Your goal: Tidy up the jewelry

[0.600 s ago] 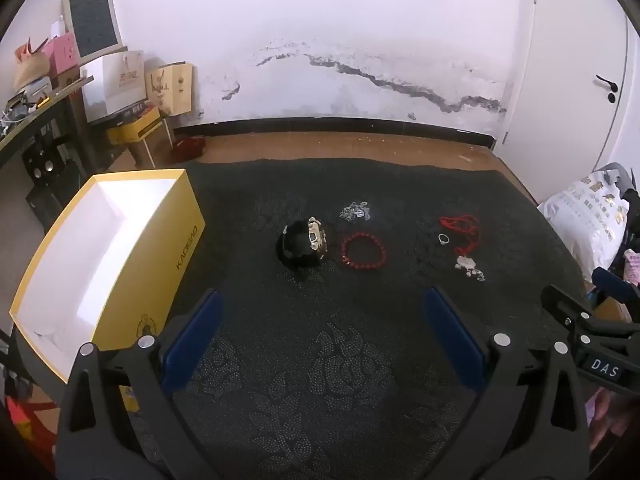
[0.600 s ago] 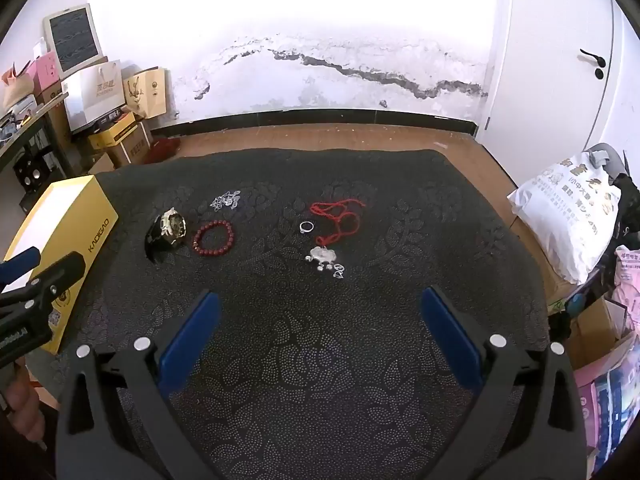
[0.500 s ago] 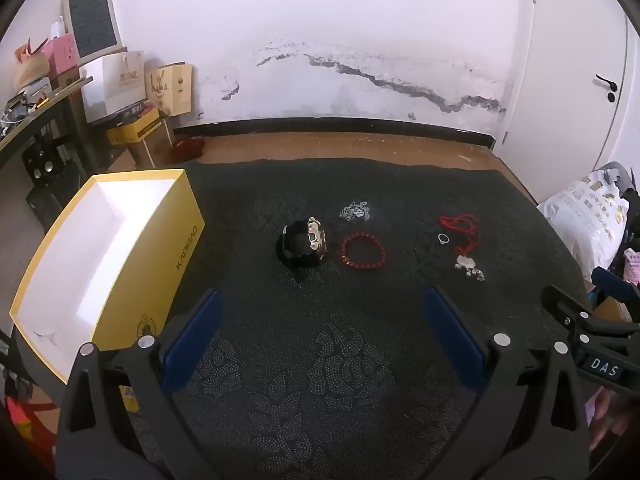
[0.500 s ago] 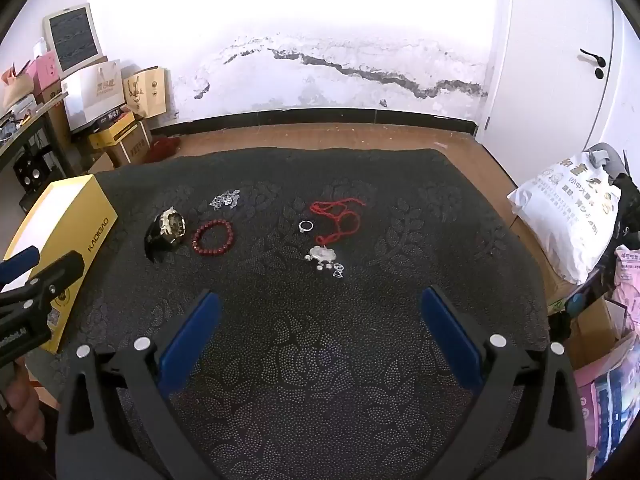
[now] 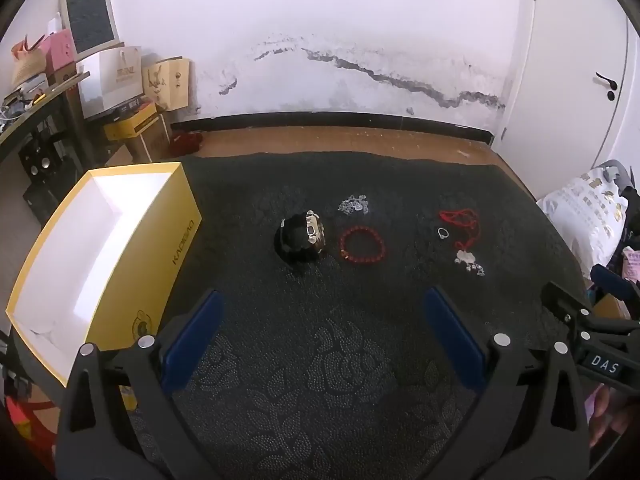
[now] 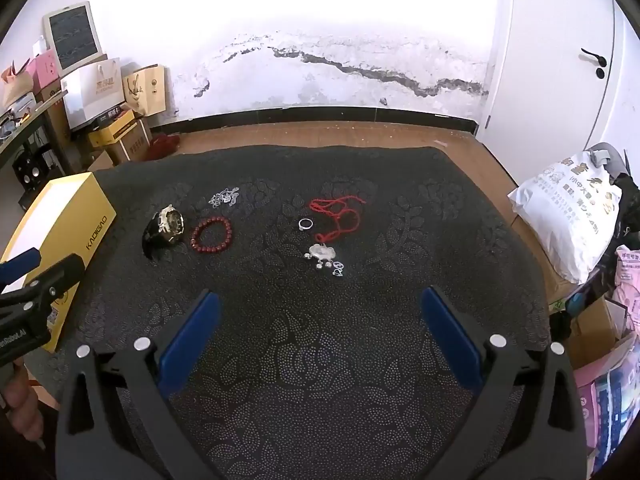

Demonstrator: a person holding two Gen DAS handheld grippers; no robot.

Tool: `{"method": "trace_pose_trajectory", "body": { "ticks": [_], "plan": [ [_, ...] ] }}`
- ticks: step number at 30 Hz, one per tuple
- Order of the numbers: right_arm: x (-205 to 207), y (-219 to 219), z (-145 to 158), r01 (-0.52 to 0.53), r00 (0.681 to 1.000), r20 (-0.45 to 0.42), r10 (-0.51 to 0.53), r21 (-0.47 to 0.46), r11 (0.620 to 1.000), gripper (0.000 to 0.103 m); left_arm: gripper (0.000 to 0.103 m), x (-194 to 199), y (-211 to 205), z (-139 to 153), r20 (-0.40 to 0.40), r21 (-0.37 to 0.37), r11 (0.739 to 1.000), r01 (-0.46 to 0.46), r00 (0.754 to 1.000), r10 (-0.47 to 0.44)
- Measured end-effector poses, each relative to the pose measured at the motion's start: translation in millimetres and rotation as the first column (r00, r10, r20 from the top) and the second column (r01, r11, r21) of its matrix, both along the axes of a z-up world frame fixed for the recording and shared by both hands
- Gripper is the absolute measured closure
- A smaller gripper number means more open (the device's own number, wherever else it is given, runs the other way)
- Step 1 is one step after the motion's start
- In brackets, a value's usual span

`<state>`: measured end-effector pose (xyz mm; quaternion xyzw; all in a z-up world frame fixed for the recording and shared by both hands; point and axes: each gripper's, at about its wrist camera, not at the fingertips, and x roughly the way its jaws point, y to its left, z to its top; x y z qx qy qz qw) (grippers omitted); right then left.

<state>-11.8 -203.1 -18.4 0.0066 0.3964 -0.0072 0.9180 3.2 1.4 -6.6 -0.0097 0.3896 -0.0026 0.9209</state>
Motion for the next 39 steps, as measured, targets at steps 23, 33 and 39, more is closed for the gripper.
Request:
{"method": "trace_pose_trajectory", "body": {
  "ticks": [23, 33, 39],
  "plan": [
    [-0.1, -0.1, 0.4, -0.003, 1.0, 0.0, 0.003, -0.002, 1.0, 0.006, 0.005, 1.0, -4.6, -4.8, -0.006, 0.012, 1.0, 0.015, 1.0, -0.015],
    [-0.1, 0.1, 0.2, -0.002, 1.0, 0.0, 0.002, 0.0, 1.0, 0.006, 0.005, 1.1, -4.6, -5.0, -0.007, 0.016, 1.0, 0.016, 1.0, -0.016],
    [-0.4, -0.2, 0.3, -0.002, 1.0, 0.001, 0.002, -0.001, 1.0, 0.006, 0.005, 1.2, -4.6, -4.8, -0.01, 0.015, 1.0, 0.017, 1.0, -0.017]
  ]
}}
